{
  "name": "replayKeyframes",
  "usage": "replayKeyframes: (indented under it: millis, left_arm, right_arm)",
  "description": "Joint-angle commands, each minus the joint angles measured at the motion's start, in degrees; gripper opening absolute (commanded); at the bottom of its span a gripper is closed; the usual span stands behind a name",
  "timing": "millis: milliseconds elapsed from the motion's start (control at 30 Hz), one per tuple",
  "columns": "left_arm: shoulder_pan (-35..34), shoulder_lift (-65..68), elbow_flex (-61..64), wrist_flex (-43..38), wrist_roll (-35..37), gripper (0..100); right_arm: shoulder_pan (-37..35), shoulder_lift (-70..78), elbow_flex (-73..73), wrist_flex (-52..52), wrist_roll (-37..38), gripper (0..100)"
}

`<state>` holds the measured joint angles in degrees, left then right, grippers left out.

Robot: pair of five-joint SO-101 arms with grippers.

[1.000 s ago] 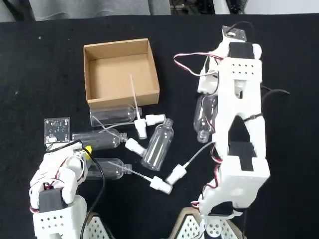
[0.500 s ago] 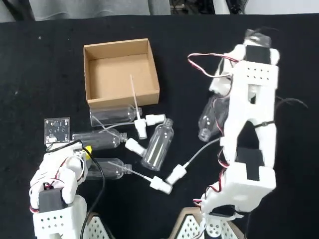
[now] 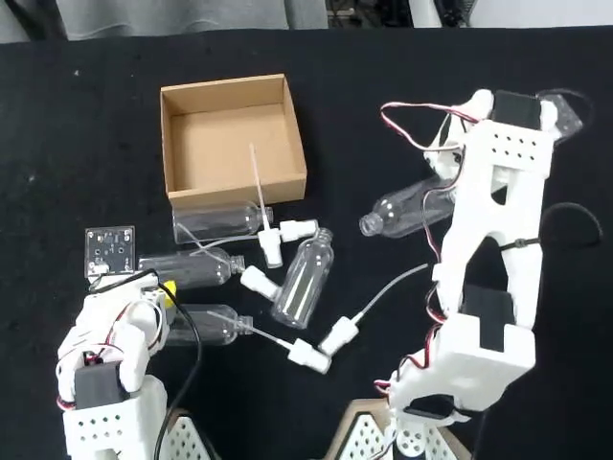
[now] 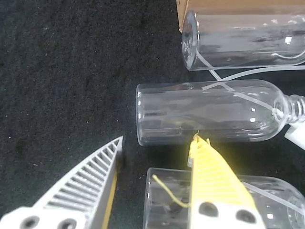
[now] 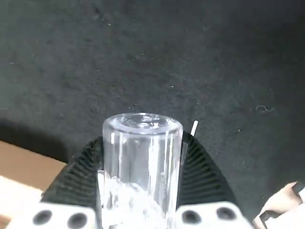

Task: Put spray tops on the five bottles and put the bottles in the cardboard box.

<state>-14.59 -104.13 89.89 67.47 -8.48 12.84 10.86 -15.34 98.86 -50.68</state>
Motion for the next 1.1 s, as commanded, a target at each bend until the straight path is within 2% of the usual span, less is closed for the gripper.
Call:
replayKeyframes:
  millis: [0, 300, 633, 833, 1067]
  left_arm:
    - [-0.48, -0.44, -0.4, -1.49, 0.35, 21]
    - [-0.57, -0.44, -0.4, -1.49, 0.35, 21]
    - [-0.57, -0.44, -0.4, -1.49, 0.35, 21]
    - [-0.57, -0.44, -0.4, -1.49, 0.35, 21]
    - [-0.66, -0.44, -0.4, -1.49, 0.35, 21]
  right_arm:
    - [1.14, -3.38, 1.36, -2.2, -2.55, 1.5]
    - [1.14, -3.38, 10.07, -10.64, -7.82, 1.5]
    - [1.32, -3.38, 13.93, -12.22, -17.23, 1.8]
    - [4.57, -3.38, 20.35, -22.24, -18.73, 1.8]
    - [4.22, -3.38, 26.24, -30.51, -18.2, 1.9]
